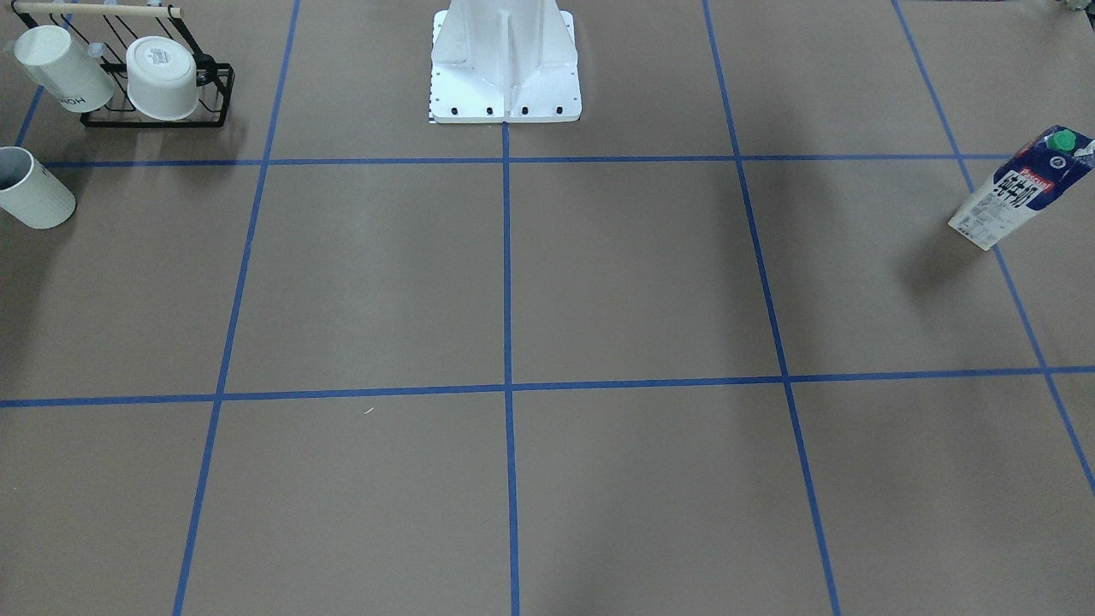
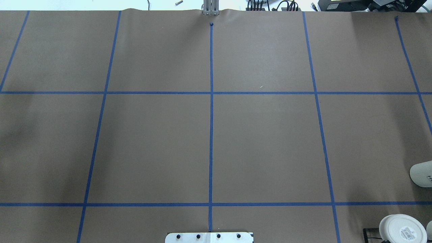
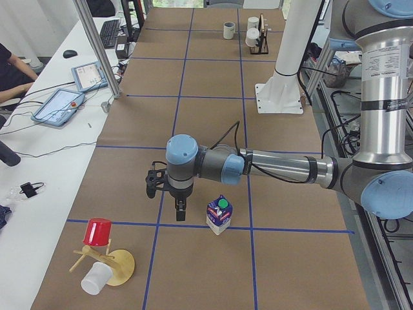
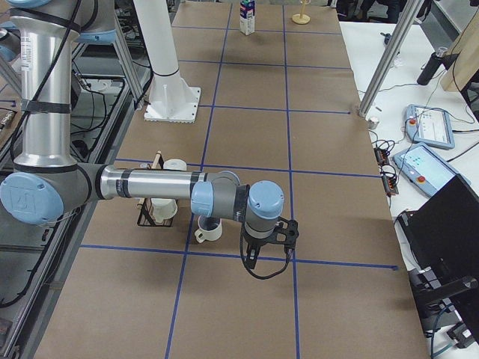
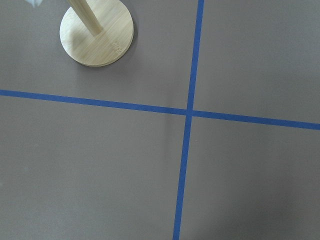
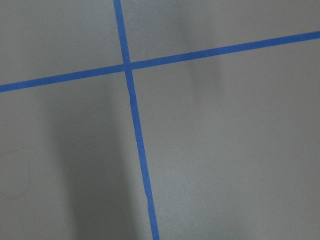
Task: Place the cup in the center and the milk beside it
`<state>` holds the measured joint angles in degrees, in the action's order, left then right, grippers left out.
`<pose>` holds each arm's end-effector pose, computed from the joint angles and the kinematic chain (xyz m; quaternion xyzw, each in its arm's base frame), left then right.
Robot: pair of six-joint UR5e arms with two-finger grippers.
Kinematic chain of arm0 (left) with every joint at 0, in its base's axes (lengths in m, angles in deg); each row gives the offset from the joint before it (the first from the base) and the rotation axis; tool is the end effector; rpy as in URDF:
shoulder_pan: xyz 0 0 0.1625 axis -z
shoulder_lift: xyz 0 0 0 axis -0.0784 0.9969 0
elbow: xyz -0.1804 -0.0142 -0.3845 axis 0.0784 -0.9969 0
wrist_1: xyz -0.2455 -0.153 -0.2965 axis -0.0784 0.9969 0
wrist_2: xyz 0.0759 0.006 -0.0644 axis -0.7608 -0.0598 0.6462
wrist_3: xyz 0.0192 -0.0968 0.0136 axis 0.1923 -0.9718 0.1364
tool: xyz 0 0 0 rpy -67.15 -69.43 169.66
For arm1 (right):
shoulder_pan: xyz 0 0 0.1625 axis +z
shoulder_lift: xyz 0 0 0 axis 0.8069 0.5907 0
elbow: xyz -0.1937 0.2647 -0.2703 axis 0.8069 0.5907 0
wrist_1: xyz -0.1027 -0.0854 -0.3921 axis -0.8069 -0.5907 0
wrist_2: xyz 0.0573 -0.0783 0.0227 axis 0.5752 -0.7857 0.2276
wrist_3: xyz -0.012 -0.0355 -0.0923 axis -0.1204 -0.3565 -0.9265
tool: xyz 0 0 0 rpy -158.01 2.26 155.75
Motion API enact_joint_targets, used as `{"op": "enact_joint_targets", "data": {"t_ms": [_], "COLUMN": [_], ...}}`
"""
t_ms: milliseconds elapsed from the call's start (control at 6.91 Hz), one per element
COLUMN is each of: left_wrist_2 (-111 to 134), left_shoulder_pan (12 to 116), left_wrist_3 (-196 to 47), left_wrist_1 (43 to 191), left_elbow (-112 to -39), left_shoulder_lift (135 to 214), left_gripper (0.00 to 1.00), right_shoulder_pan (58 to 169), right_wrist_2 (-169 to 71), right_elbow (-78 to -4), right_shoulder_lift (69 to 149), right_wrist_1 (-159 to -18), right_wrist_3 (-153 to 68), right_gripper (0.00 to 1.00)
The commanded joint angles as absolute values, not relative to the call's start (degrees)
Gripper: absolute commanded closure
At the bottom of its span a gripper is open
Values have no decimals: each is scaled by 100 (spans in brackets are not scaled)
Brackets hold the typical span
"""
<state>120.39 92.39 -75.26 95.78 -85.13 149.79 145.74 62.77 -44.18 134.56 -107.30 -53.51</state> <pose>-0.0511 -0.4676 0.6014 0.0356 0.3557 -0.0756 0.9309 0.0782 -0.4459 0.6585 -0.0477 -0.3799 0.0734 0.9209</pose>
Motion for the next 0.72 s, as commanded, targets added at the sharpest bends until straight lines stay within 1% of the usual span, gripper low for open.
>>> {"op": "enact_joint_targets", "data": {"t_ms": [0, 579], "left_wrist_2": [12048, 12048], "left_shoulder_pan": [9239, 9230], "left_wrist_3": [-7526, -7526], "left_wrist_1": [9582, 9590], "left_elbow": [-8513, -8478], "left_shoulder_lift": [14978, 14987], "left_gripper": [2, 2], "right_shoulder_pan": [14616, 14643], "right_wrist_2": [6274, 6266], "right_elbow": [-4443, -4479], "right_shoulder_lift": [13519, 13511], "right_wrist_1": [-10679, -10678], "right_wrist_3": [-5362, -5362], "right_gripper": [0, 0]}}
